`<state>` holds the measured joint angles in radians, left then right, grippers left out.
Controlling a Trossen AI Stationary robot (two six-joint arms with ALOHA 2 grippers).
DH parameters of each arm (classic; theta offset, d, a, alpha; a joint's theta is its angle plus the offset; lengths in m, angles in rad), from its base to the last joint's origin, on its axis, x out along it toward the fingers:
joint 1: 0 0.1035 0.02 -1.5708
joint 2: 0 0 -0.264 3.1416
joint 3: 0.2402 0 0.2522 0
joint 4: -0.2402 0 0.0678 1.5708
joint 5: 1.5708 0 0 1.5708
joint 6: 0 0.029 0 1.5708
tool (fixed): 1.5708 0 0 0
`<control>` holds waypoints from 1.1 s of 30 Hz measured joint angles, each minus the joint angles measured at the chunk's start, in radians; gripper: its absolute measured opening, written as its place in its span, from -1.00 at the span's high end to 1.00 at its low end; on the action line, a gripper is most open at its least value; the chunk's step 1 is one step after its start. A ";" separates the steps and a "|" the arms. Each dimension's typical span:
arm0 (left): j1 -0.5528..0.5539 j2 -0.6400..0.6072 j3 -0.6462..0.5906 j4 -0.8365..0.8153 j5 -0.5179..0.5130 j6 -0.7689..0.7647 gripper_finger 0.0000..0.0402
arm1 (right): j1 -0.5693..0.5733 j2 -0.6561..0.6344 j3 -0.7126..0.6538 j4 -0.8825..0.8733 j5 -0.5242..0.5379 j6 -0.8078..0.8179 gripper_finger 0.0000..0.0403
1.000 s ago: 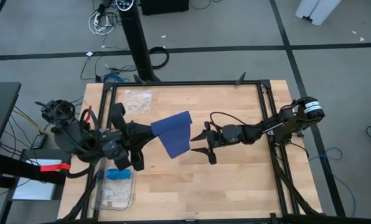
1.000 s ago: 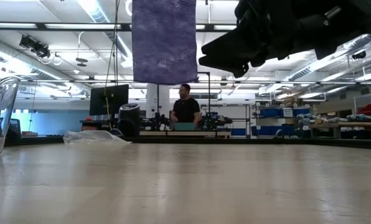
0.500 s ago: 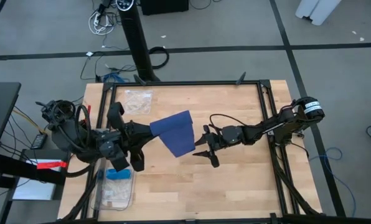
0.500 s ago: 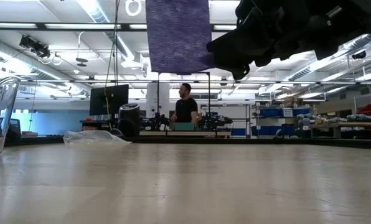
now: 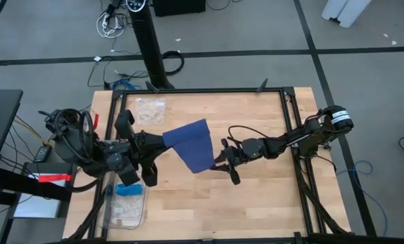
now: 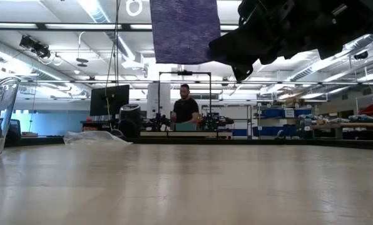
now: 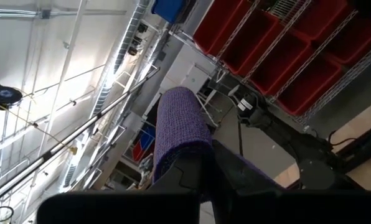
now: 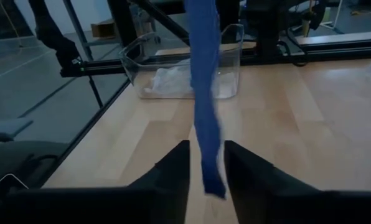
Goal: Roll bandage
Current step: Roll the blue bandage
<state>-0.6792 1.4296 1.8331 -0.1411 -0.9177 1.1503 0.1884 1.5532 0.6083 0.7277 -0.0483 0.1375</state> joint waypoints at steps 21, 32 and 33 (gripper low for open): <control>0.059 -0.075 -0.123 -0.554 -0.193 -0.559 0.92 | 0.384 0.000 0.039 0.057 0.209 -0.039 0.99; 0.085 -0.263 -0.515 -0.383 -0.179 -0.665 0.92 | 0.544 0.000 0.225 -0.021 0.405 -0.197 1.00; 0.085 -0.284 -0.559 -0.351 -0.171 -0.665 0.92 | 0.551 0.000 0.243 -0.031 0.421 -0.206 1.00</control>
<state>-0.5944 1.1459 1.2744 -0.4919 -1.0888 0.4853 0.7392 1.5532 0.8516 0.6964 0.3731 -0.0681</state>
